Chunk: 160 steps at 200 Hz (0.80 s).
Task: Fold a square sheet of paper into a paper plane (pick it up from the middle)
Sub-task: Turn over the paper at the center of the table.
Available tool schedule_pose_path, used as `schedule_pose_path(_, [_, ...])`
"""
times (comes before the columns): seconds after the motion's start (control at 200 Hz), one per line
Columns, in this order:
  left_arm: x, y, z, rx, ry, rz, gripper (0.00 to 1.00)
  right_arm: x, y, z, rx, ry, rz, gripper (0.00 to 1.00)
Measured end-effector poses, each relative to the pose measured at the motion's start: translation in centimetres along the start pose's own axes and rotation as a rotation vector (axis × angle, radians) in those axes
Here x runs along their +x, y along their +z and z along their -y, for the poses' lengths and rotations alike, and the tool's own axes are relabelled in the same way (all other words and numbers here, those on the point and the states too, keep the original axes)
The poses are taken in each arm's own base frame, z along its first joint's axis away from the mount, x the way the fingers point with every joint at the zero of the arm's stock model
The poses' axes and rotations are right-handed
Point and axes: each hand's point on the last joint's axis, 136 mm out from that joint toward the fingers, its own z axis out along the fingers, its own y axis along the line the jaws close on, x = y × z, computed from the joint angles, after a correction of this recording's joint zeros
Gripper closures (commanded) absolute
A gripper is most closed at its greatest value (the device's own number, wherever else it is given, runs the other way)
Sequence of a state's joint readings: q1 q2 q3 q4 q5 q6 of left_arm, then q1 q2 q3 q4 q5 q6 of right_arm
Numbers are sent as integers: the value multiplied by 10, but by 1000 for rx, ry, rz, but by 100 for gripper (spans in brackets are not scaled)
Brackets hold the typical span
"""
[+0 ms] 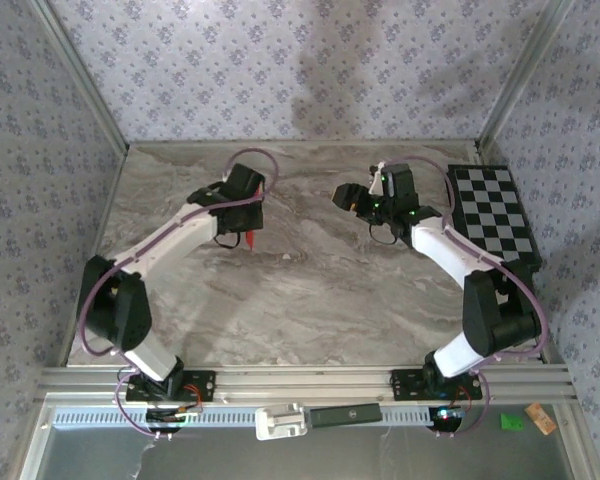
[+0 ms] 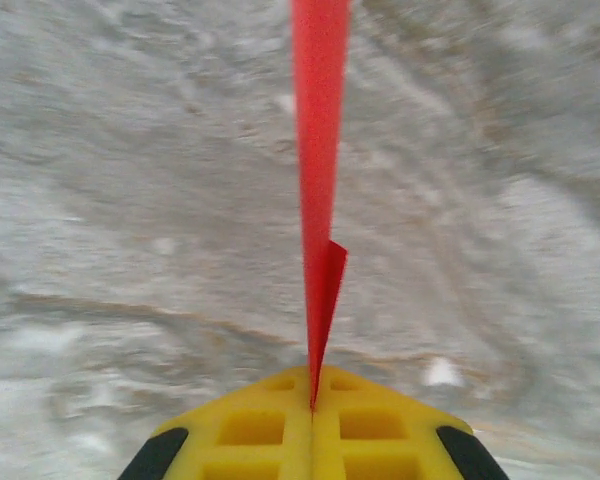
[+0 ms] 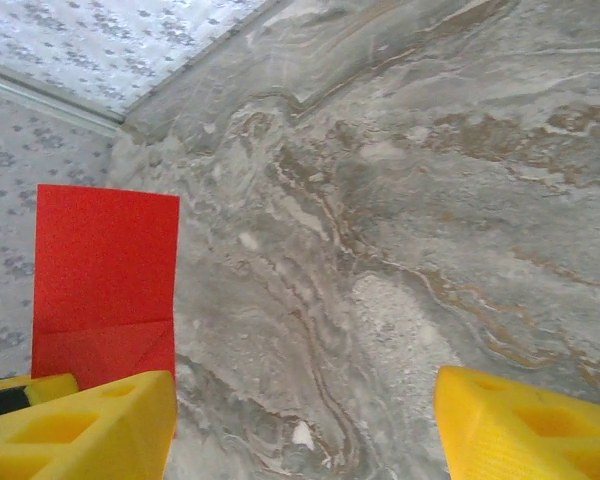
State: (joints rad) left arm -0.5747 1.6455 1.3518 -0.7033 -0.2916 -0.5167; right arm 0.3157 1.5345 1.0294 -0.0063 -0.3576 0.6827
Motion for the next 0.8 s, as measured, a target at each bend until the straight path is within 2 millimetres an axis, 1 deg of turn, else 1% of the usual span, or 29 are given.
schedule_pose_path(0.11, [14, 20, -3, -174, 127, -34, 95, 8, 1, 13, 39, 9, -7, 30])
schedule_pose_path(0.215, [25, 37, 2, -268, 207, -62, 94, 15, 2, 27, 75, 27, -16, 30])
schedule_pose_path(0.255, [29, 43, 6, -286, 230, -73, 91, 16, 2, 32, 89, 38, -15, 30])
schedule_pose_path(0.345, [34, 53, 15, -281, 230, -92, 82, 16, 0, 44, 115, 72, -6, 30])
schedule_pose_path(0.455, [42, 60, 31, -193, 198, -132, 68, 17, -5, 59, 139, 125, 9, 30])
schedule_pose_path(0.52, [44, 63, 43, -114, 155, -157, 63, 19, -7, 66, 151, 154, 12, 30])
schedule_pose_path(0.6, [46, 68, 62, 12, 88, -193, 58, 18, -7, 69, 155, 171, 16, 31])
schedule_pose_path(0.66, [48, 74, 70, 102, 27, -219, 53, 17, -7, 69, 152, 178, 18, 32])
schedule_pose_path(0.71, [50, 78, 72, 171, -39, -245, 50, 18, -7, 68, 148, 186, 15, 32])
schedule_pose_path(0.8, [53, 81, 61, 268, -163, -288, 46, 23, 2, 66, 140, 193, -15, 34])
